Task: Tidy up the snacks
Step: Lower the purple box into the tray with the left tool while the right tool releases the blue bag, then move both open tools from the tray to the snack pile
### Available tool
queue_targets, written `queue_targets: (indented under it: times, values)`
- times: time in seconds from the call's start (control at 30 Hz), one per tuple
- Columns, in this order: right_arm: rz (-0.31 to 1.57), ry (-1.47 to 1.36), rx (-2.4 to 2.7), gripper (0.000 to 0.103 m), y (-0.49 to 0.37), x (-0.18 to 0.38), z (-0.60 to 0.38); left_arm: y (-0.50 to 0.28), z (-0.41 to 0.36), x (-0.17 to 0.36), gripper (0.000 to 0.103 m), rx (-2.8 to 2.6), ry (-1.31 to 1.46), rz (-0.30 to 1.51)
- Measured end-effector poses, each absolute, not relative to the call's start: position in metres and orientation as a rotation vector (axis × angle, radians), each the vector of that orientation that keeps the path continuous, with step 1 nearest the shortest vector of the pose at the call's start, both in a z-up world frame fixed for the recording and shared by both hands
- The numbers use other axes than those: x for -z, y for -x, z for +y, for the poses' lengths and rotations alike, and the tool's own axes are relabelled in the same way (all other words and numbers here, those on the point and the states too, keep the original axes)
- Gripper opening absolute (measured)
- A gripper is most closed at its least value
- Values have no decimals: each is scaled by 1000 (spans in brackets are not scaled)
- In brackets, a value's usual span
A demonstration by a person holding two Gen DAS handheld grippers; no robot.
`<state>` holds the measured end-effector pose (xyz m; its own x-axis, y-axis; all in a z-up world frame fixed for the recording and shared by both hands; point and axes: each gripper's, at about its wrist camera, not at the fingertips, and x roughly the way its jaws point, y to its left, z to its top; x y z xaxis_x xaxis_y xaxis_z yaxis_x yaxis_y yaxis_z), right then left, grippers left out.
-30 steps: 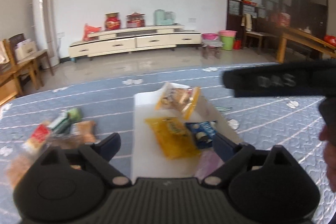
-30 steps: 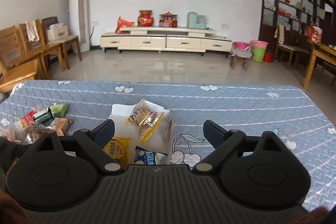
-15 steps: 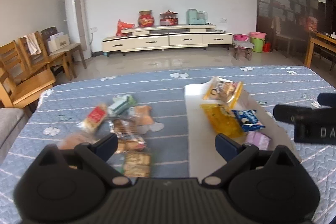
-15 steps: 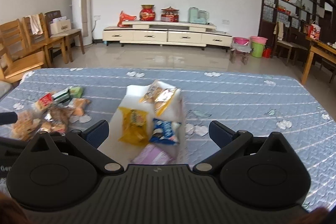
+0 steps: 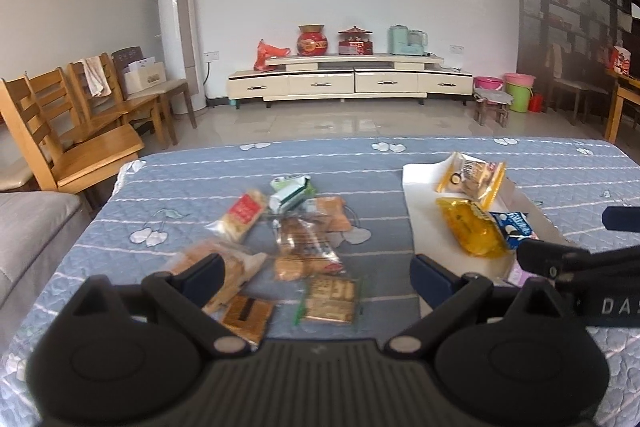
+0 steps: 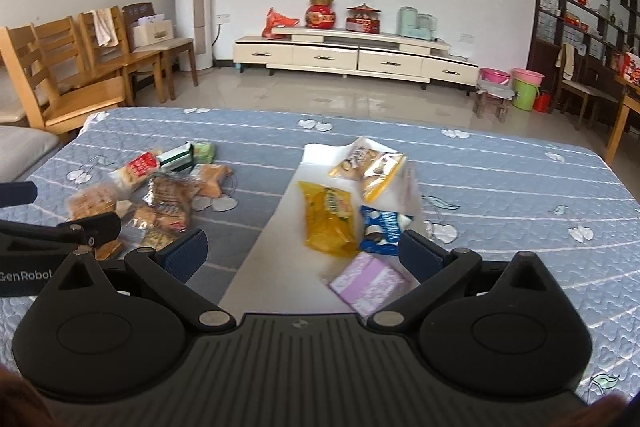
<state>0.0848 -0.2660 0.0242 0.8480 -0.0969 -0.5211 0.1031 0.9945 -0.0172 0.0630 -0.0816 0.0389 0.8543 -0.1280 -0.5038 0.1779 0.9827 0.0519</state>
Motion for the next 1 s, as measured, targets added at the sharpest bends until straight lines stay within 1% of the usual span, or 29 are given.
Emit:
queue_targets:
  times: [0.57, 0.73, 0.87, 1.0]
  values:
    - [589, 20, 24, 103, -91, -11, -235, -59, -43, -22, 99, 109, -64, 529]
    - [603, 32, -15, 103, -88, -5, -228, -57, -24, 1, 99, 94, -84, 552]
    - [614, 22, -36, 103, -88, -1, -227, -66, -9, 24, 99, 61, -79, 619]
    - [628, 17, -47, 103, -89, 4, -227, -79, -4, 39, 99, 52, -71, 640]
